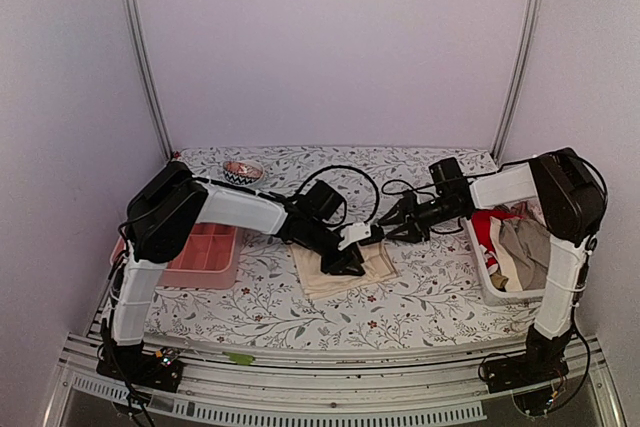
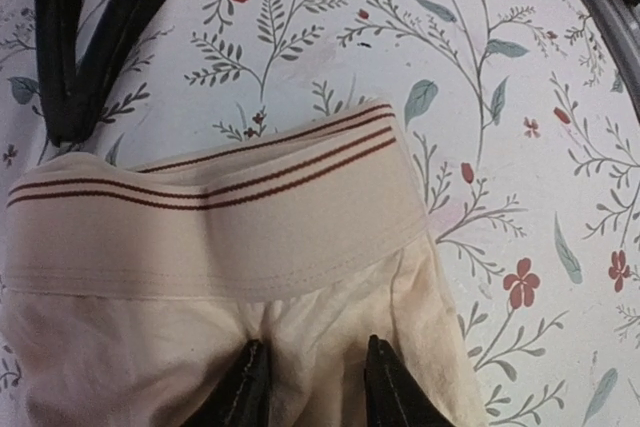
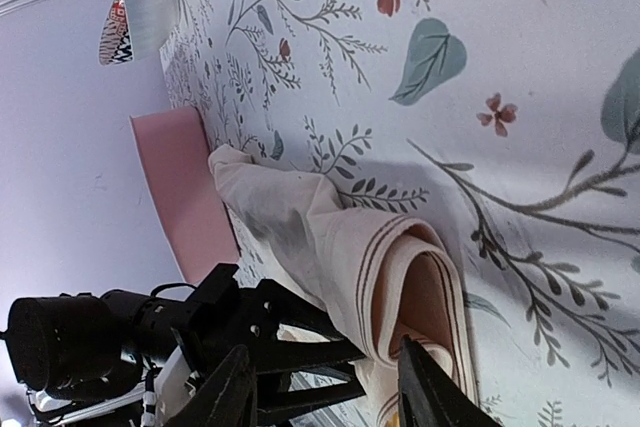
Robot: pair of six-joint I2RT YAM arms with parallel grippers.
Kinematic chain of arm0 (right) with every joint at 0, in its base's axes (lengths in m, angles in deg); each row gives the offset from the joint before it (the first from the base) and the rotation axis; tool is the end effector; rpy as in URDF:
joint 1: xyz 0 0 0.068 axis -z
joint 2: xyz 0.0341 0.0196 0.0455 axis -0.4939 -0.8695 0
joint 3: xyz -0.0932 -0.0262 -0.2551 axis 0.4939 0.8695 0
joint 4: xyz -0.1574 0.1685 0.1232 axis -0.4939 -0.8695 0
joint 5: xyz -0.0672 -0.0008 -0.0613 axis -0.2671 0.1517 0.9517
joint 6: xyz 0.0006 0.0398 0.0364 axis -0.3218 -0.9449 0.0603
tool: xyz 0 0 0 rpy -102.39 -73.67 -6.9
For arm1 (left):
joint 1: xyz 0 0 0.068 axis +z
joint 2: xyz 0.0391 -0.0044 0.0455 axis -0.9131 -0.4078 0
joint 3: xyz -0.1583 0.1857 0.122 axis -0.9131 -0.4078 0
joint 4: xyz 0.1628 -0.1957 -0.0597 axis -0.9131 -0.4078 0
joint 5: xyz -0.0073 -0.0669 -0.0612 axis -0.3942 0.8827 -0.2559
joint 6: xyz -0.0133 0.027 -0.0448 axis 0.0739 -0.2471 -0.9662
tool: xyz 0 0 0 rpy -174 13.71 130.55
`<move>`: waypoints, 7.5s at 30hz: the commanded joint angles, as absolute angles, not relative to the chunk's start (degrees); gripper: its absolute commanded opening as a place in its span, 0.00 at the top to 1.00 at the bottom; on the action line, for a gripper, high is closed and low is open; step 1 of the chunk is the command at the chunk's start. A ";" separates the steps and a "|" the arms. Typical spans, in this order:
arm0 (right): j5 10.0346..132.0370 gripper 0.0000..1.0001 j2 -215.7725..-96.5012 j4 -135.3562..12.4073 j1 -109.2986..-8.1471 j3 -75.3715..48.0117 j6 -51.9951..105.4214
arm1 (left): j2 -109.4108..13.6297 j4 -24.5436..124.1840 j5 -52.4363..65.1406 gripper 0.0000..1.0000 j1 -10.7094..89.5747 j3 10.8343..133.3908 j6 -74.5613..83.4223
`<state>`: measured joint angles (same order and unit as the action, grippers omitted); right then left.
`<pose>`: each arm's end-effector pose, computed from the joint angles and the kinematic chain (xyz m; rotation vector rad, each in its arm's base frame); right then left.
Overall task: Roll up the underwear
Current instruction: Smooth out the underwear at the center of the board, then pick up the underwear from the center of the board.
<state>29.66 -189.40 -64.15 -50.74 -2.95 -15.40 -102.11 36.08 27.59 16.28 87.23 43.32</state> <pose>0.3566 0.1666 0.1294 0.2440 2.7078 1.5235 0.2920 -0.3708 0.1112 1.7291 1.8301 -0.8059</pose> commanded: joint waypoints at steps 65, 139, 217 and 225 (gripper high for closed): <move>39.04 1.00 -188.72 -81.63 -53.79 4.63 6.80 | -105.59 35.98 33.35 0.63 24.38 98.04 39.87; 28.88 0.75 -191.63 -79.26 -65.82 1.40 4.03 | -73.91 24.78 28.37 0.67 22.83 55.63 49.45; 18.58 0.03 -195.36 -44.36 -59.54 -0.95 -19.40 | -99.60 34.32 59.43 0.04 33.27 80.04 13.86; 21.12 0.12 -194.18 -48.22 -58.58 3.48 -17.00 | -100.54 29.10 44.07 0.04 36.30 81.06 16.76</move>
<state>19.00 -195.32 -45.13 -58.44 0.66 -18.07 -99.64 34.33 55.21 34.27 80.28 14.05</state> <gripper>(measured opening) 0.894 0.959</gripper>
